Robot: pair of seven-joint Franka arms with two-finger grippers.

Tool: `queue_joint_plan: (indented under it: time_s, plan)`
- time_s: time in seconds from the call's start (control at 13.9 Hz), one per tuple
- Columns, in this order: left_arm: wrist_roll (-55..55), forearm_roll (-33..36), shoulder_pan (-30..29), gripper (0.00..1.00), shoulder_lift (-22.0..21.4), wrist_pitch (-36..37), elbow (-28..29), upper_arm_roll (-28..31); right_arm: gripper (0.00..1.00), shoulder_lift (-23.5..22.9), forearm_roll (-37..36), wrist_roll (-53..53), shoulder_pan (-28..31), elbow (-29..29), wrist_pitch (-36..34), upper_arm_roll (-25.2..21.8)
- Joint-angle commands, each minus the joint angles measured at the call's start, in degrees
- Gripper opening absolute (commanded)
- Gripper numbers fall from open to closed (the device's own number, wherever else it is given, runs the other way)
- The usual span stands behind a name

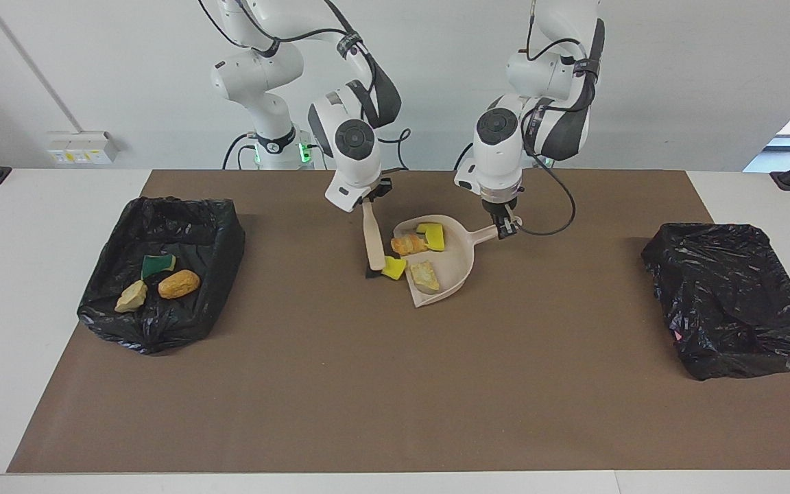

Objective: Sweep and dump trash in bin
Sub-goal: 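Brush the remaining chunks and sponge into the dustpan with the right gripper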

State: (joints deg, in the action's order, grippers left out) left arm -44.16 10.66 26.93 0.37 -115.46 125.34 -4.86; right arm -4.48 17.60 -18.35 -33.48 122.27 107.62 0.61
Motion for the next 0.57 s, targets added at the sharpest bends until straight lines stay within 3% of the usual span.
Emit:
queue_joint_plan:
  time_s: [0.0, 0.5]
  plan:
    - [0.3, -0.64, 1.63, 0.0, 0.15, -4.23, 2.18, 0.73, 0.0, -0.97, 4.97, -3.35, -2.2, -2.73, 1.45, 0.27]
    - [-2.41, -0.64, 0.32, 0.0, 0.86, -7.76, 2.45, 0.81, 0.0, 1.4, 4.11, -3.71, -2.29, -4.41, -0.03, 0.0]
